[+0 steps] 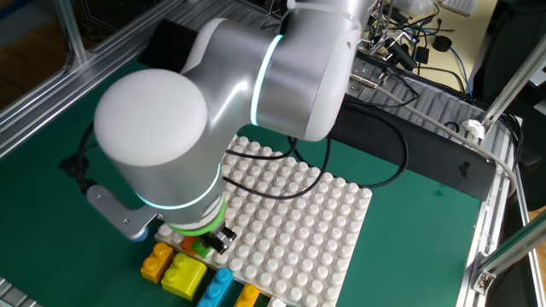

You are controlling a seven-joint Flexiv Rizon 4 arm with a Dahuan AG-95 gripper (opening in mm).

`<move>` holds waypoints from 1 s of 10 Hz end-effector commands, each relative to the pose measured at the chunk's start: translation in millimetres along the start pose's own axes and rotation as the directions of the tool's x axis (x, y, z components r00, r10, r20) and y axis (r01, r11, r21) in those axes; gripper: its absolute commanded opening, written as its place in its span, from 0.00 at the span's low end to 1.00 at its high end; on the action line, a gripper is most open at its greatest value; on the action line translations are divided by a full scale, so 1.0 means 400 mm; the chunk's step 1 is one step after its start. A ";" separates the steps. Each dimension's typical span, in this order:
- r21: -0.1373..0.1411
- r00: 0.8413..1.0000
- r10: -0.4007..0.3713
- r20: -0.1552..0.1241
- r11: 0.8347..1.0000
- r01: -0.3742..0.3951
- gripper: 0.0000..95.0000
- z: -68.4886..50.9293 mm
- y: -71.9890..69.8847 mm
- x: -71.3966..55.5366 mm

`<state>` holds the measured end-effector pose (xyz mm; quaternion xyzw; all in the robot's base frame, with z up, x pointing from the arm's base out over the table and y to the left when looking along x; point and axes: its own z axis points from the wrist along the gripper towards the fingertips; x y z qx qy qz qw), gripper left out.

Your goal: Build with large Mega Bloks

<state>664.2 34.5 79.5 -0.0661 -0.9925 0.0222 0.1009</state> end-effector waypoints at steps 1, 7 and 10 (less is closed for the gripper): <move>0.013 0.997 -0.076 -0.003 0.997 0.076 0.00 0.001 -0.004 0.005; -0.145 0.989 -0.148 0.011 0.978 0.148 0.00 0.001 -0.004 0.005; -0.140 0.990 -0.139 0.012 0.980 0.139 0.00 0.001 -0.004 0.005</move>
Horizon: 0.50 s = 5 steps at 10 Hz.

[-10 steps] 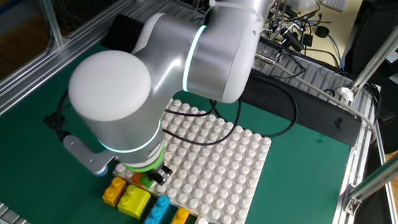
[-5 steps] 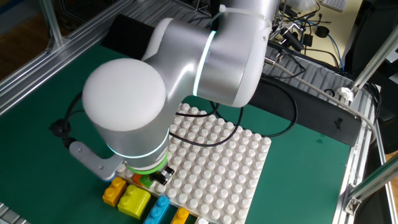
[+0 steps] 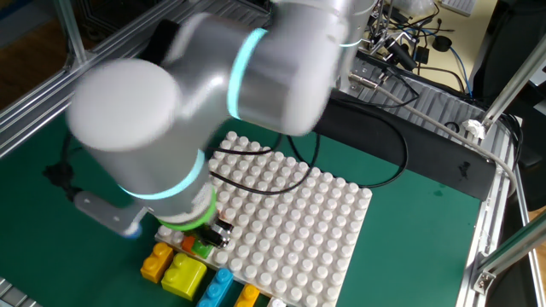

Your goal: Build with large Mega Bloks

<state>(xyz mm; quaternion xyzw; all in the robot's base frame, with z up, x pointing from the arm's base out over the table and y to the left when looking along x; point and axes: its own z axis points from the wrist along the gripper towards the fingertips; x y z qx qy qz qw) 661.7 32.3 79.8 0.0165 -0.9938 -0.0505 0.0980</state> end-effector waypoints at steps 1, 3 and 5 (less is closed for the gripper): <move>-0.012 0.999 0.049 0.009 0.999 -0.049 0.00 0.000 0.002 -0.001; -0.008 0.998 0.061 0.010 0.998 -0.061 0.00 0.000 0.002 -0.001; 0.015 0.998 0.060 0.016 0.998 -0.061 0.00 0.001 0.021 0.001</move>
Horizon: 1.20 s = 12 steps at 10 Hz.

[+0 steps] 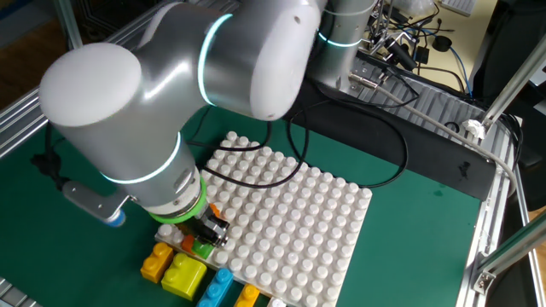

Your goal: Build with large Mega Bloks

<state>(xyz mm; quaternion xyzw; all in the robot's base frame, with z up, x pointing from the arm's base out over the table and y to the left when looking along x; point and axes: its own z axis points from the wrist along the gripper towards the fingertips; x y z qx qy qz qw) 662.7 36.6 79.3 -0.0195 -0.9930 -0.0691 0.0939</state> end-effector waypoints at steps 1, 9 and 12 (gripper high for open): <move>0.065 1.000 -0.006 0.004 0.998 0.006 0.00 0.003 0.026 0.006; 0.102 1.000 -0.024 0.011 0.994 0.023 0.00 0.062 0.080 0.021; 0.115 0.999 -0.043 0.003 0.993 0.042 0.00 0.058 0.073 0.020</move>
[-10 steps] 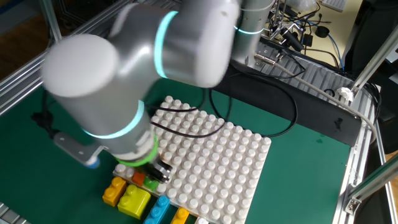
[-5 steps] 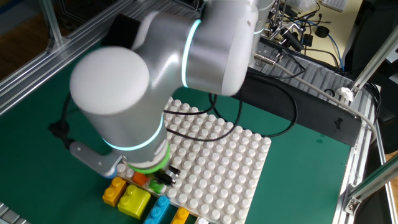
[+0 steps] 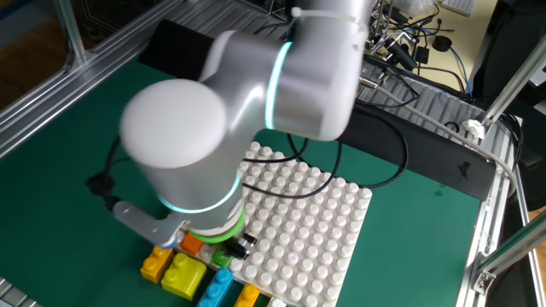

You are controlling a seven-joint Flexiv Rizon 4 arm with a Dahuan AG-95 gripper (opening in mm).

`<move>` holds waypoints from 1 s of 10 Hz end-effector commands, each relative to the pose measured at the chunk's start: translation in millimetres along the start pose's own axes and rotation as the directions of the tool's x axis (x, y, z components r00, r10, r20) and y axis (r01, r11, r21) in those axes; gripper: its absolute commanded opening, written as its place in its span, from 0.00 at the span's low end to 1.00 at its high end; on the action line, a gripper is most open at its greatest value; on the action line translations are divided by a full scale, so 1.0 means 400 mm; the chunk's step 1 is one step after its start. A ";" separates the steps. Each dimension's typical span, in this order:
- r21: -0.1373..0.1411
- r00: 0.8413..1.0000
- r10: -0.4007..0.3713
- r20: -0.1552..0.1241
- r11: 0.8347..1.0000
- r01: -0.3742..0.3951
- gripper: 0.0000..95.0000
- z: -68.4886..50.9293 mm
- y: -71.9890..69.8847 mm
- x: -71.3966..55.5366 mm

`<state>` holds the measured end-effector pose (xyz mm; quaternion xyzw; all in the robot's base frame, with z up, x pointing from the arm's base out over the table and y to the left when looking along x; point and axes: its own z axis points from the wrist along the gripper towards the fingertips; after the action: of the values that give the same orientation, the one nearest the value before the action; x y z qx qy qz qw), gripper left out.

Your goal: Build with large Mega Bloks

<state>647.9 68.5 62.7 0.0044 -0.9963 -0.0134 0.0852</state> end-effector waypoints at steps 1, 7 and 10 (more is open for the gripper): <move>0.001 1.000 -0.011 -0.010 1.000 0.011 0.00 0.004 -0.001 -0.013; 0.016 0.999 -0.033 -0.004 0.999 0.033 0.00 0.030 -0.010 -0.001; 0.014 0.999 -0.038 0.005 0.999 0.038 0.00 0.045 -0.016 -0.006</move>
<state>649.0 63.2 43.1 0.0238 -0.9961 -0.0087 0.0850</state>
